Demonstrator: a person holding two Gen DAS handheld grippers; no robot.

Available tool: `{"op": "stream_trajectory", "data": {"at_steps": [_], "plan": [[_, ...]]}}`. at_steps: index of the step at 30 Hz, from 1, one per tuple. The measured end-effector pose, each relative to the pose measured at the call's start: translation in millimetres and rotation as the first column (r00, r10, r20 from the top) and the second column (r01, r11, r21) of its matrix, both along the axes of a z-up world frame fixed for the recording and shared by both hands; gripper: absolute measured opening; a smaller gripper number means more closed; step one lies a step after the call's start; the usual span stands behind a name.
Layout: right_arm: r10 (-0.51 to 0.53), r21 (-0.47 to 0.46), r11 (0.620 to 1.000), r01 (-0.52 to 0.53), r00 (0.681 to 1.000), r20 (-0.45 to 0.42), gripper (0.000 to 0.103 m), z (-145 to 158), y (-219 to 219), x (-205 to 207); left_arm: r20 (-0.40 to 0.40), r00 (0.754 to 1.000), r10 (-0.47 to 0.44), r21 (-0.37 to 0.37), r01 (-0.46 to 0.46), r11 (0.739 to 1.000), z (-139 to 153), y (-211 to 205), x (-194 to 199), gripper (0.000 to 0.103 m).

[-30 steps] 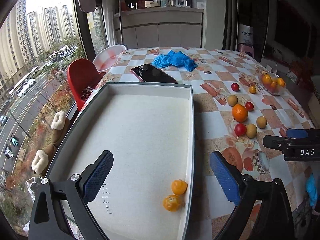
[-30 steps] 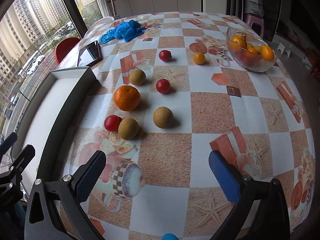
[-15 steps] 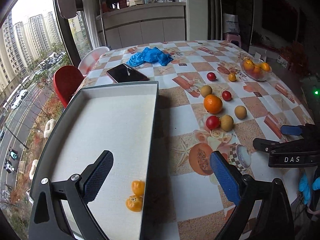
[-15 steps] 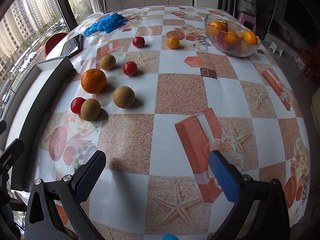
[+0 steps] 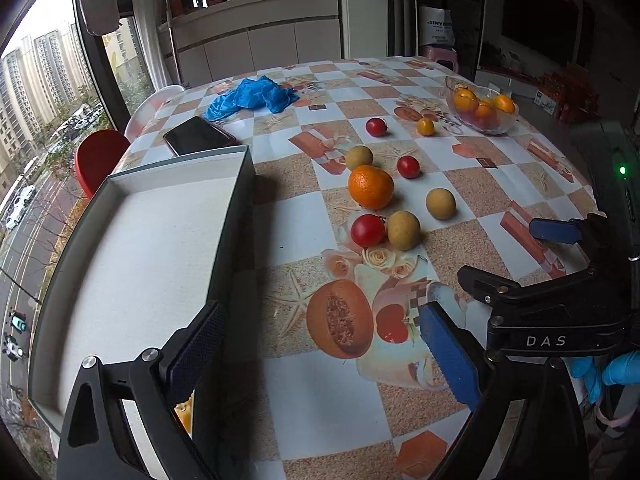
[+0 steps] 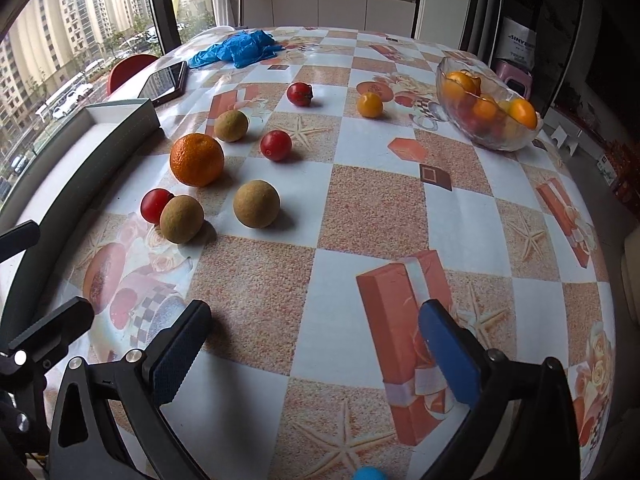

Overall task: Organize fruits
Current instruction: 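Move both tools back over the fruits on the tablecloth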

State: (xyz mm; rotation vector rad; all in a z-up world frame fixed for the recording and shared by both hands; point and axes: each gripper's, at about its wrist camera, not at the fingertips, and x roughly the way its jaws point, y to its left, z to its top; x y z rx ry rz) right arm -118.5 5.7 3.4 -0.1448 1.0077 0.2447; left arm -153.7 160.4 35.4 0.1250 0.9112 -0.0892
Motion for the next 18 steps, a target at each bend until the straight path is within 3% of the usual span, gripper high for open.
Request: {"op": "stream_trajectory", "data": {"at_steps": [4, 8, 13, 15, 18], "plan": [[0.008, -0.007, 1.000, -0.008, 1.000, -0.012, 0.103, 0.6, 0.2, 1.8, -0.021, 1.000, -0.019, 0.016, 0.019, 1.000, -12.1, -9.4, 8.0, 0.098], [0.008, -0.009, 1.000, -0.009, 1.000, -0.028, 0.103, 1.5, 5.0, 12.6, -0.047, 0.999, 0.019, -0.022, -0.021, 1.000, -20.6, 1.9, 17.1, 0.098], [0.039, -0.011, 0.999, -0.040, 0.999, -0.019, 0.103, 1.6, 18.9, 28.3, -0.042, 0.999, 0.023, 0.011, -0.022, 1.000, -26.6, 4.3, 23.3, 0.098], [0.056, -0.009, 0.998, -0.056, 0.998, -0.011, 0.101, 2.5, 24.6, 33.2, -0.039, 0.999, 0.020, 0.013, -0.020, 1.000, -28.2, 3.3, 26.1, 0.098], [0.094, -0.003, 0.996, -0.094, 0.995, 0.013, 0.086, 5.6, 32.8, 38.5, -0.038, 0.999, 0.029, 0.001, -0.029, 1.000, -28.8, 4.5, 33.2, 0.098]]}}
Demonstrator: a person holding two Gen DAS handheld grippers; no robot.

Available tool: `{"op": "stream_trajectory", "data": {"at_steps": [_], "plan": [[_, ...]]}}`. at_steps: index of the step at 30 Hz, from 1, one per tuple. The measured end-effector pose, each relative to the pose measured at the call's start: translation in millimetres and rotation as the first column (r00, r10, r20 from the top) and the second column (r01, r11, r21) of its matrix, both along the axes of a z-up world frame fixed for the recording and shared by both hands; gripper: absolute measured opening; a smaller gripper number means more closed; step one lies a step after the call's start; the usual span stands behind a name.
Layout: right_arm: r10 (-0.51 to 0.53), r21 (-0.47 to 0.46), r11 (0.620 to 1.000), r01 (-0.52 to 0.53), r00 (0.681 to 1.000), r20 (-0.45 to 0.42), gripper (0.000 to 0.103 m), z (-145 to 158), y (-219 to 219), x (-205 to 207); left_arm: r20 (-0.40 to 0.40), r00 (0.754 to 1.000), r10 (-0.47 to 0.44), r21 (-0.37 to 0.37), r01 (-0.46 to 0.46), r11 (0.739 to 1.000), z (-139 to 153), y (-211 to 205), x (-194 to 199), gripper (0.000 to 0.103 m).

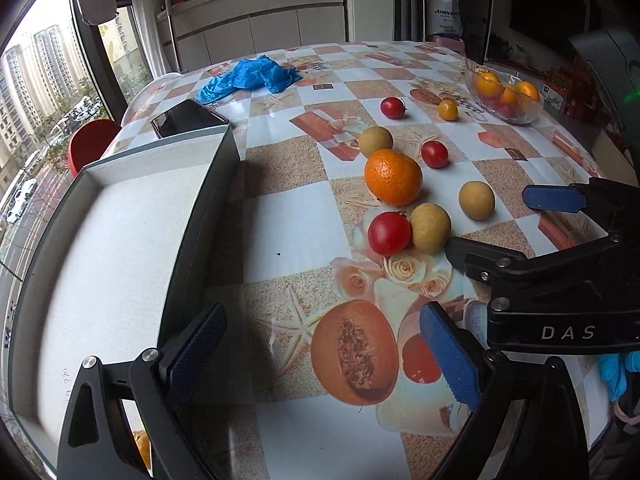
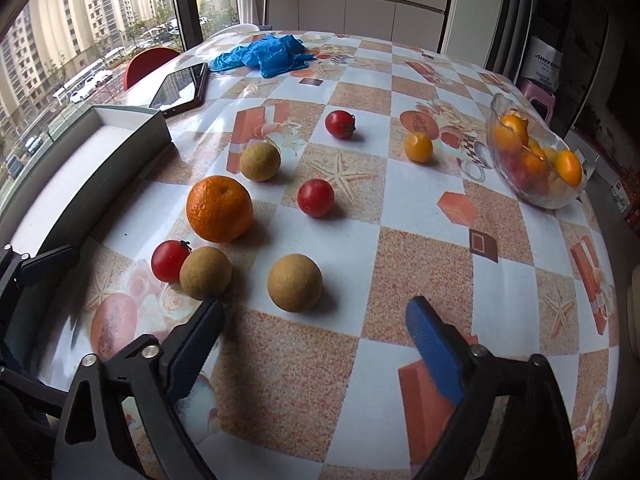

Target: Organize fruits

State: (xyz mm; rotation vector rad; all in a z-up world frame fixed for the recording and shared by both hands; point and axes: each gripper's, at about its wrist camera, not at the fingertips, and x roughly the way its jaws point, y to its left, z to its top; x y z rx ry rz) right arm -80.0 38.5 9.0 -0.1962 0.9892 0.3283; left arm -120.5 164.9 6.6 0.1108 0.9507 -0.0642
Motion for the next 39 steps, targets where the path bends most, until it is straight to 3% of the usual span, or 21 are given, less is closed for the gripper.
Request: {"op": "stream_trajectory", "data": {"at_steps": [3, 5, 16, 19, 21, 23, 24, 25, 39], "plan": [[0.037, 0.014, 0.999, -0.037, 0.999, 0.014, 0.057, 3.8, 5.1, 4.6, 0.004, 1.000, -0.001, 0.007, 0.001, 1.000, 0.2, -1.5, 6.1, 0.098], [0.043, 0.028, 0.999, -0.043, 0.999, 0.019, 0.028, 5.4, 3.9, 6.8, 0.008, 1.000, -0.001, 0.011, 0.001, 1.000, 0.2, -2.7, 11.1, 0.098], [-0.052, 0.154, 0.987, 0.054, 0.999, -0.014, 0.027, 7.2, -46.4, -3.9, -0.001, 1.000, -0.011, 0.000, 0.011, 1.000, -0.1, -25.9, 38.5, 0.095], [-0.066, 0.168, 0.983, 0.069, 0.998, -0.022, 0.027, 6.9, -54.3, -8.8, -0.015, 1.000, -0.012, -0.051, 0.011, 0.999, 1.9, -28.0, 44.6, 0.076], [-0.073, 0.170, 0.983, 0.076, 0.997, -0.021, 0.027, 6.7, -57.3, -12.8, -0.015, 1.000, 0.009, -0.056, -0.010, 0.998, 2.7, -28.1, 47.4, 0.070], [-0.080, 0.170, 0.982, 0.082, 0.997, -0.018, 0.027, 6.8, -60.4, -16.8, -0.006, 1.000, 0.008, -0.060, -0.008, 0.998, 3.9, -28.7, 47.1, 0.053], [-0.084, 0.170, 0.982, 0.085, 0.996, -0.016, 0.027, 6.7, -61.8, -18.8, -0.003, 1.000, 0.000, -0.058, -0.001, 0.998, 4.8, -29.3, 46.4, 0.036], [-0.087, 0.169, 0.982, 0.088, 0.996, -0.013, 0.027, 6.6, -63.4, -20.9, -0.007, 1.000, -0.013, -0.064, 0.012, 0.998, 5.3, -29.4, 45.5, 0.026], [-0.144, 0.129, 0.983, 0.129, 0.983, 0.111, 0.027, 0.6, -79.0, -67.0, 0.080, 0.996, 0.034, -0.099, -0.026, 0.995, 1.4, -6.1, -25.2, 0.026]]}}
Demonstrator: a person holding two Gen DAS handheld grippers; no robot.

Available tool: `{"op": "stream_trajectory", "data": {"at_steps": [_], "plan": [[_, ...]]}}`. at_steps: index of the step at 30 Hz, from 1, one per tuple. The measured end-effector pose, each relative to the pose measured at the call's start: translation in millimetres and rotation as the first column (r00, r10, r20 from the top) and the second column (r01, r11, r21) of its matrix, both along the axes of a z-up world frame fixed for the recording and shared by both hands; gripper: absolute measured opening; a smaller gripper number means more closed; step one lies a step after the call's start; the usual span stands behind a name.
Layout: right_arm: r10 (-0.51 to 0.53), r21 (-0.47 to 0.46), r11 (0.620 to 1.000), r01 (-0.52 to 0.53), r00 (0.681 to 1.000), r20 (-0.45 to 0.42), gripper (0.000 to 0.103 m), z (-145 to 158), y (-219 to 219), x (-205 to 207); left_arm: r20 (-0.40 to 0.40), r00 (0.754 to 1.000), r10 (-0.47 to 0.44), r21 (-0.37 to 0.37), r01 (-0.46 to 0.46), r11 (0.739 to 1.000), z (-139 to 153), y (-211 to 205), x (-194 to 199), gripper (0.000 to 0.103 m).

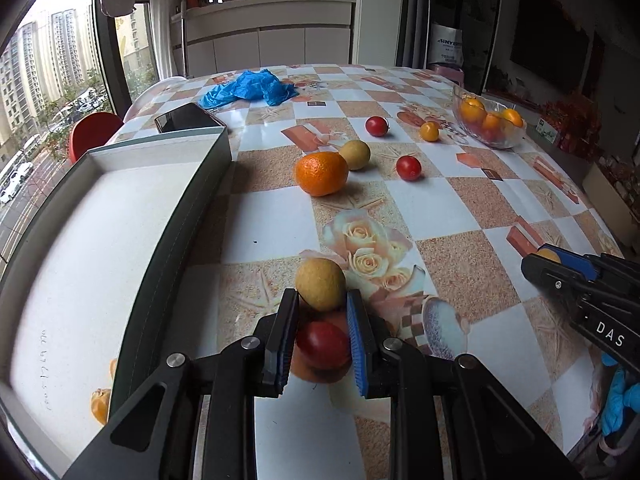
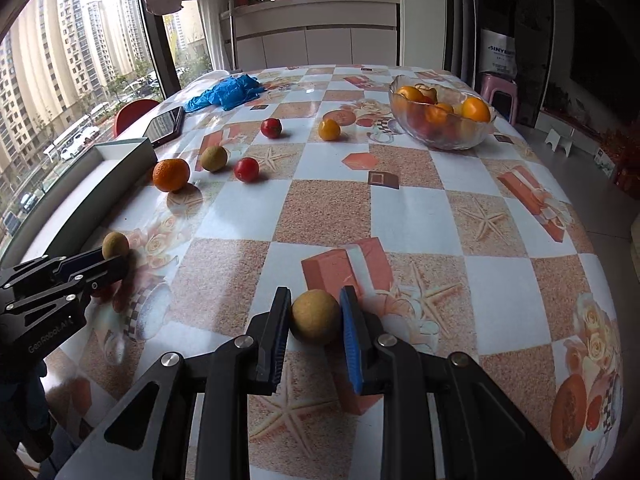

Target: Organize fruits

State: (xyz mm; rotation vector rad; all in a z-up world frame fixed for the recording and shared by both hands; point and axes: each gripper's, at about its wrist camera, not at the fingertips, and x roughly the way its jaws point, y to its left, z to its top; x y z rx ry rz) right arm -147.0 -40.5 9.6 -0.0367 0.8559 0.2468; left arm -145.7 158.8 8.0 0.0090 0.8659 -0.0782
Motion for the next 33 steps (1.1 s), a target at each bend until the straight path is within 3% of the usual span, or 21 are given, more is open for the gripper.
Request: {"op": "stream_trajectory", "data": {"at_steps": [10, 14, 22, 23, 24, 25, 27, 30, 33], "plan": [[-0.004, 0.009, 1.000, 0.004, 1.000, 0.017, 0.027, -1.0, -2.1, -0.9, -0.006, 1.000, -0.007, -0.025, 0.007, 1.000, 0.9, 4.2, 4.1, 0.026], [-0.006, 0.016, 1.000, 0.005, 1.000, 0.017, 0.027, -0.8, -3.0, -1.4, -0.022, 0.999, -0.025, -0.104, 0.022, 0.994, 1.9, 13.6, 3.9, 0.026], [-0.008, 0.042, 0.999, 0.007, 1.000, 0.017, 0.028, -0.7, -5.8, -2.1, -0.026, 0.998, -0.048, -0.081, 0.046, 0.996, 2.1, 16.8, -0.7, 0.026], [-0.008, 0.046, 0.999, 0.007, 1.000, 0.016, 0.028, -0.7, -6.4, -2.0, -0.027, 0.998, -0.053, -0.079, 0.051, 0.996, 2.3, 16.3, -1.2, 0.030], [-0.008, 0.050, 0.999, 0.007, 1.000, 0.016, 0.028, -0.8, -6.9, -1.9, -0.027, 0.998, -0.060, -0.080, 0.058, 0.995, 2.8, 15.7, -2.5, 0.060], [-0.008, 0.052, 0.999, 0.007, 1.000, 0.016, 0.028, -0.7, -7.1, -1.8, -0.016, 0.998, -0.059, -0.081, 0.058, 0.995, 3.9, 15.4, -5.4, 0.079], [-0.009, 0.053, 0.999, 0.008, 1.000, 0.016, 0.028, -0.7, -7.0, -1.9, 0.015, 0.998, -0.063, -0.075, 0.064, 0.995, 6.6, 13.8, -12.9, 0.081], [-0.009, 0.053, 0.999, 0.008, 1.000, 0.016, 0.028, -0.8, -7.2, -1.9, 0.004, 0.996, -0.085, -0.036, 0.085, 0.996, 4.0, 9.5, -14.1, 0.081], [-0.009, 0.054, 0.998, 0.008, 1.000, 0.016, 0.028, -0.8, -6.8, -2.0, -0.008, 0.998, -0.070, -0.050, 0.069, 0.996, 3.4, 13.0, -9.4, 0.081]]}}
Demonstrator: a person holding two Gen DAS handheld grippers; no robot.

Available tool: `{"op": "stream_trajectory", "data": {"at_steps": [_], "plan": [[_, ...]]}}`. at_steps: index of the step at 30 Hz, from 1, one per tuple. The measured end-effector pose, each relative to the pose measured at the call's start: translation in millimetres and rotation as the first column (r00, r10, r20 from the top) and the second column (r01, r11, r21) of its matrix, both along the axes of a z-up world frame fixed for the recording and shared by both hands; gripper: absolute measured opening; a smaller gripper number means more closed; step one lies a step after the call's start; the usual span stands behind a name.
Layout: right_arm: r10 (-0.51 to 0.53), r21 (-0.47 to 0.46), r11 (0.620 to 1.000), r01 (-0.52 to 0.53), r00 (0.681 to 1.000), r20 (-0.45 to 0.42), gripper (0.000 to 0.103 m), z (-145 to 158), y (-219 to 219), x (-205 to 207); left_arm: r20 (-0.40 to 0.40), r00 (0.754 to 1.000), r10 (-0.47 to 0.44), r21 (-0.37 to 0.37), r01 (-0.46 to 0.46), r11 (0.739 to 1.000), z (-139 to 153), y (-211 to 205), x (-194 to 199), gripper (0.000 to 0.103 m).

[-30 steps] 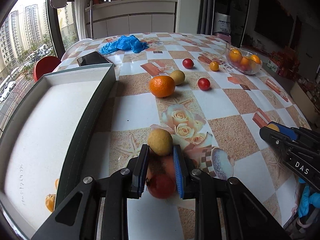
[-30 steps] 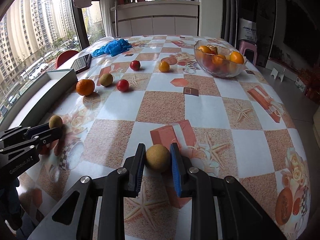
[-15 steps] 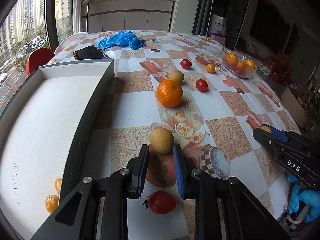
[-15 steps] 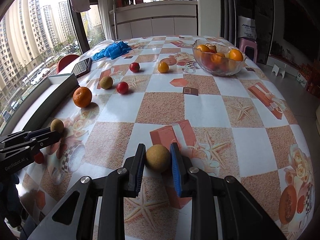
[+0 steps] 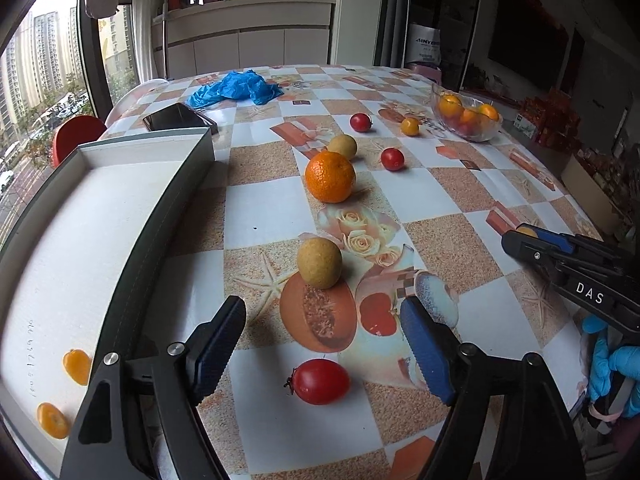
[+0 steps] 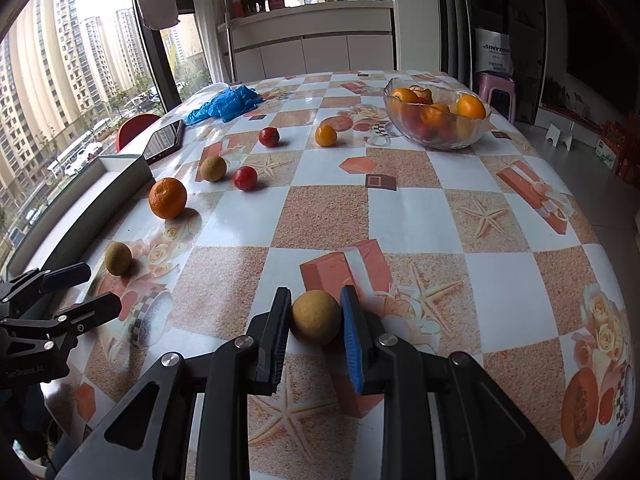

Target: Organize fruits

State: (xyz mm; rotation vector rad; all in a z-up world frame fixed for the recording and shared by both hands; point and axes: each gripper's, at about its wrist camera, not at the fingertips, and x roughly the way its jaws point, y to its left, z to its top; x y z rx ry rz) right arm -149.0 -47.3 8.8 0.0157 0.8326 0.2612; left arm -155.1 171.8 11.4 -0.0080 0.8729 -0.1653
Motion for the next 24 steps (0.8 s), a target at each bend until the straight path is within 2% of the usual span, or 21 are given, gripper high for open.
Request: {"op": "stream_trajectory", "data": {"at_steps": [3, 5, 11, 15, 18, 20, 21, 24], "plan": [[0.000, -0.001, 1.000, 0.000, 1.000, 0.000, 0.028, 0.0, -0.3, -0.1, -0.021, 0.999, 0.026, 0.006, -0.026, 1.000, 2.4, 2.6, 3.1, 0.081], [0.000, -0.001, 1.000, 0.000, 1.000, 0.000, 0.028, 0.0, -0.4, -0.1, -0.014, 1.000, 0.012, 0.015, -0.012, 1.000, 6.1, 1.2, -2.9, 0.081], [0.000, -0.004, 1.000, 0.000, 1.000, 0.000, 0.028, -0.1, -0.2, 0.1, -0.006, 0.999, -0.042, 0.118, 0.042, 0.992, 0.5, -13.0, -26.1, 0.081], [0.000, -0.014, 1.000, 0.000, 1.000, 0.002, 0.028, -0.2, 0.6, 0.3, -0.016, 1.000, -0.020, 0.092, 0.021, 0.996, -4.2, -11.4, -27.6, 0.080], [0.000, -0.026, 1.000, 0.000, 1.000, 0.003, 0.028, -0.1, 2.3, 0.2, -0.015, 1.000, -0.015, 0.073, 0.016, 0.997, -3.1, -10.1, -27.0, 0.063], [0.001, -0.039, 0.999, -0.001, 1.000, 0.004, 0.028, 0.0, 4.3, 0.2, -0.013, 1.000, -0.024, 0.070, 0.024, 0.997, -1.9, -10.8, -26.6, 0.044], [0.002, -0.043, 0.999, -0.002, 1.000, 0.004, 0.028, 0.0, 4.7, 0.2, -0.015, 0.999, -0.030, 0.064, 0.031, 0.997, -1.2, -11.1, -26.3, 0.027], [0.002, -0.041, 0.999, -0.002, 1.000, 0.001, 0.027, 0.7, 3.7, -1.8, -0.026, 0.999, -0.035, 0.057, 0.037, 0.998, -0.3, -11.0, -26.3, 0.027]]}}
